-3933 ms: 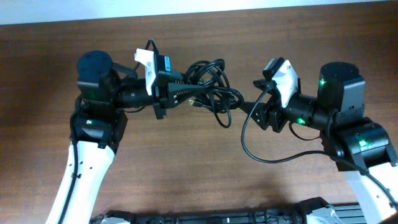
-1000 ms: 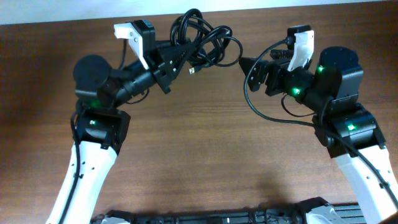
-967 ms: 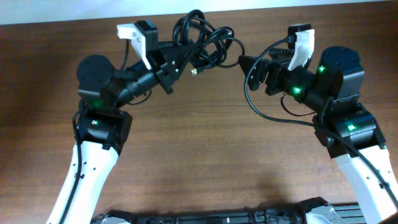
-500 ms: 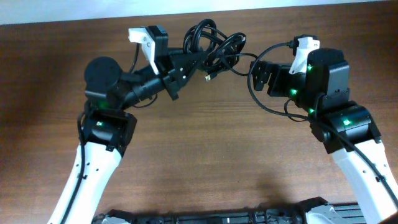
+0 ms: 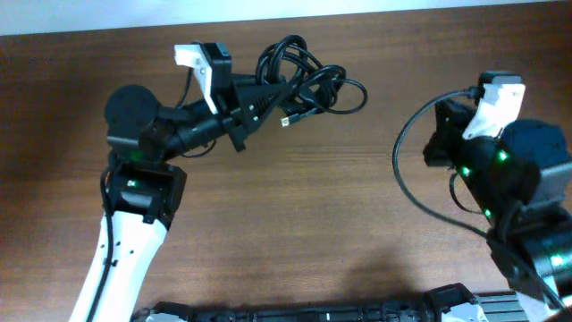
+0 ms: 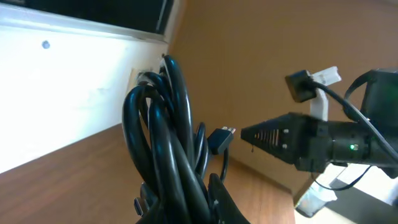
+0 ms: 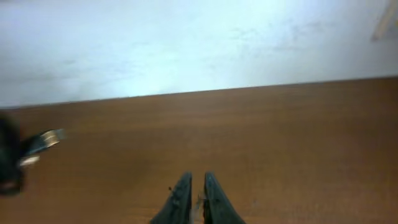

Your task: Untangle cables

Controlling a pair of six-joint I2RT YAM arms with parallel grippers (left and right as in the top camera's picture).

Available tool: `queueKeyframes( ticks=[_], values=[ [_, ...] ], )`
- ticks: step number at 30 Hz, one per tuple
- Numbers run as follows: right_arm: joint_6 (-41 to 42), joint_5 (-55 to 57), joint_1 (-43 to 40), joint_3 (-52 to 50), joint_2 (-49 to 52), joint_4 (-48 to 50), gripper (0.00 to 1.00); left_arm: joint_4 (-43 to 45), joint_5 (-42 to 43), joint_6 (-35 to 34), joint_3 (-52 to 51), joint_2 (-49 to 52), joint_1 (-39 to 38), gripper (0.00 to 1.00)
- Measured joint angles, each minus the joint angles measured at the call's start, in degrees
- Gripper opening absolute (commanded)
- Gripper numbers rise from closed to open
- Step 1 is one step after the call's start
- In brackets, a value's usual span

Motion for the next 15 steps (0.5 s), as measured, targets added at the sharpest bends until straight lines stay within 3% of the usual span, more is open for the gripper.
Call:
queueKeyframes(
  ticks=[1,3,10,11,12,13,15],
  values=[
    [-0.9,-2.1,0.0,0.0,-0.6,-0.2,0.63,0.0,0.0,0.0,0.0,0.0,-0.3,0.0],
    [-2.4,-9.0,0.0,0.0,-0.6,-0.3,0.7,0.6,0.0,-0.5,0.0,0.0,-0.4,0.0],
    [-2.4,-25.7,0.0,0.0,2.3,5.4,0.7,7.1,0.0,-8.5,0.0,0.0,-3.7,0.0],
    [-2.4,-27.6,0.0,0.0,2.8,6.2,0.58,7.3,0.0,-8.9,0.0,0.0,-4.6,0.0],
    [-2.4,-30.0,0.0,0.0,3.5,7.0,0.27,7.3,0.0,-9.3,0.0,0.0,-5.4,0.0],
    [-2.7,-31.6,0.0,0.0,4.0,7.4,0.04,7.3,0.0,-9.3,0.0,0.0,-5.5,0.0],
    [-2.8,-33.8,0.0,0.0,4.2,7.5,0.04,7.3,-0.1,-9.3,0.0,0.0,-5.5,0.0]
  ],
)
